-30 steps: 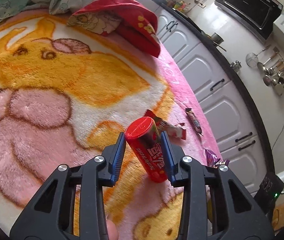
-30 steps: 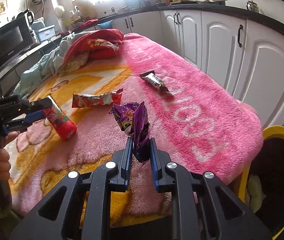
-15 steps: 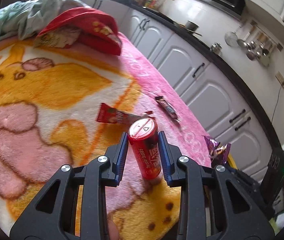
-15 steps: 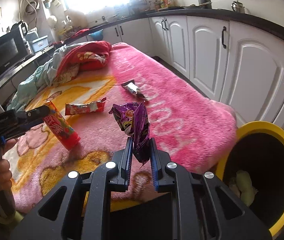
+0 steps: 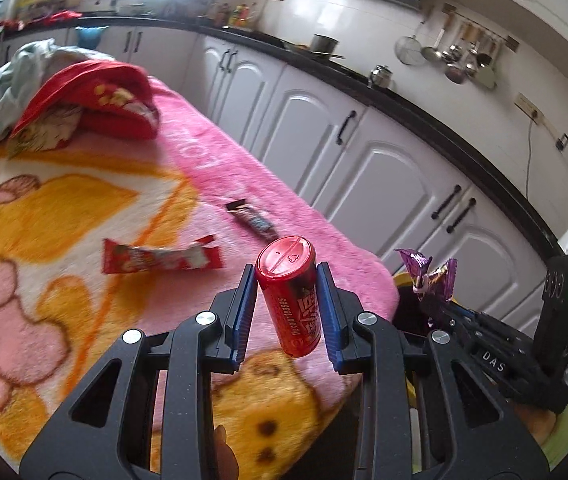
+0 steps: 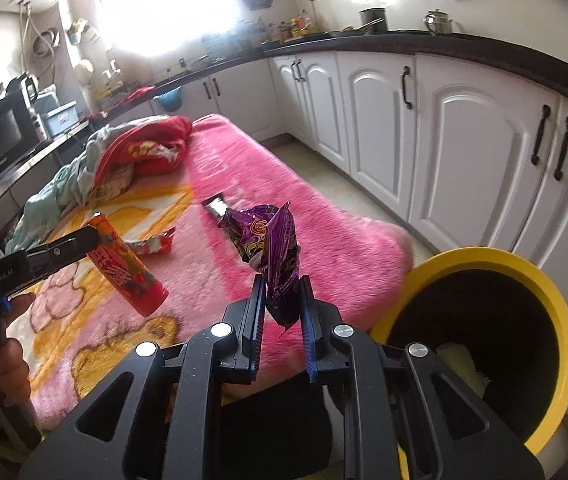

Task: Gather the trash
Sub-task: 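Carry the purple wrapper and red candy tube over the yellow bin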

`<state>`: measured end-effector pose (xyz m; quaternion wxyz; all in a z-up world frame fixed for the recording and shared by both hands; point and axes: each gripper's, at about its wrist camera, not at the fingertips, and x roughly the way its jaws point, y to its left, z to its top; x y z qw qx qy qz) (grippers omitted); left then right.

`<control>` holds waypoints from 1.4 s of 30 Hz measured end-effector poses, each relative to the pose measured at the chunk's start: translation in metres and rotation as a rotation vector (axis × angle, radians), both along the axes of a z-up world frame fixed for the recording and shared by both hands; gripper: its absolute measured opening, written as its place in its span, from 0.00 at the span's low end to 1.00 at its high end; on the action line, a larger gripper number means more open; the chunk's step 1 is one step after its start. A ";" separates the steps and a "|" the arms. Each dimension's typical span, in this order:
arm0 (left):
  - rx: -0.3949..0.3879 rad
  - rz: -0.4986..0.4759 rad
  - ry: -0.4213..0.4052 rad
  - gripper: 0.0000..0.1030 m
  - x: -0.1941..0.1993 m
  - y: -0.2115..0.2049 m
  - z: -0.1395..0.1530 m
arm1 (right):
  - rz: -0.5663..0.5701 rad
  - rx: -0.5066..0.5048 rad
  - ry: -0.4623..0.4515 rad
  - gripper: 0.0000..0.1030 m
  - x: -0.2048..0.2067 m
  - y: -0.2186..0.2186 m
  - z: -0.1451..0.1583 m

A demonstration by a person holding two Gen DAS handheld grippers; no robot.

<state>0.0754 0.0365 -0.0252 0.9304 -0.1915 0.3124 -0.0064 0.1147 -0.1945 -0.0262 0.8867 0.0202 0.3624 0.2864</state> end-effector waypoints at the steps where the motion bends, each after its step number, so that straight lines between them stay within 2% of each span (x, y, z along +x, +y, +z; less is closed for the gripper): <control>1: 0.003 -0.012 -0.003 0.22 0.003 -0.005 0.001 | -0.008 0.002 -0.001 0.16 0.001 -0.004 0.001; 25: 0.048 -0.207 -0.043 0.22 0.047 -0.108 0.011 | -0.261 0.061 -0.005 0.16 0.010 -0.113 0.000; 42: 0.017 -0.357 0.022 0.22 0.073 -0.168 -0.019 | -0.407 0.073 0.082 0.16 0.014 -0.176 -0.031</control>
